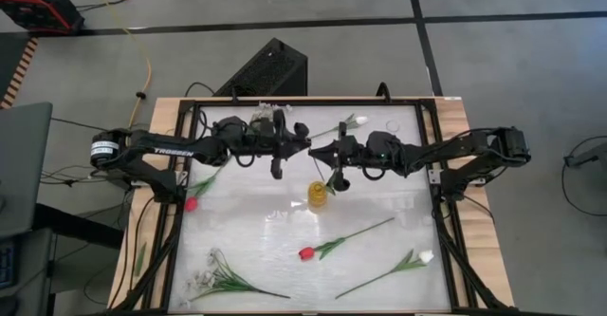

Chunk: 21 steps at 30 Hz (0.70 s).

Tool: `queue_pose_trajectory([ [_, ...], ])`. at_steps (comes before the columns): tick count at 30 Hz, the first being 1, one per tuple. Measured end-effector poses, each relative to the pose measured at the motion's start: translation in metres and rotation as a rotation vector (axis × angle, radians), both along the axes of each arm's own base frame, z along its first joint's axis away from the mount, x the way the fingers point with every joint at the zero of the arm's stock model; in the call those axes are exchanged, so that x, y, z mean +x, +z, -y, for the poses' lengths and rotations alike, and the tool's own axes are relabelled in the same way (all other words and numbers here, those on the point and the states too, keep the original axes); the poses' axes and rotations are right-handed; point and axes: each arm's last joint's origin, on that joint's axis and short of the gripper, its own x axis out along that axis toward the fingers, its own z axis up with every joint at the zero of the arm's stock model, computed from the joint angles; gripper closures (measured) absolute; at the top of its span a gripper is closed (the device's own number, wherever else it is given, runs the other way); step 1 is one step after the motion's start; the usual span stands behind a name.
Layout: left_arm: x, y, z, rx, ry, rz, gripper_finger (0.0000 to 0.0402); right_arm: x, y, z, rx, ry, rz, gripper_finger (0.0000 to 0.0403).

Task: Sort flowers into vase by color
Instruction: Put the black tulip into the black vase

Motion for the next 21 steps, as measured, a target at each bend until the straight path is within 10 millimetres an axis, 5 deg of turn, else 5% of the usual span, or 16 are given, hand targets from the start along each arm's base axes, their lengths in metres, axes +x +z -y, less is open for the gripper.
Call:
queue_pose_trajectory([
  [11,-0.004,0.006,0.000,0.011,0.016,0.019,0.0401,-0.011,0.008,-0.001,-0.001,0.002,-0.040,0.0268],
  [21,-0.039,0.044,0.001,0.062,-0.049,0.096,0.0401,-0.064,0.039,0.006,-0.013,-0.047,-0.150,0.0173],
])
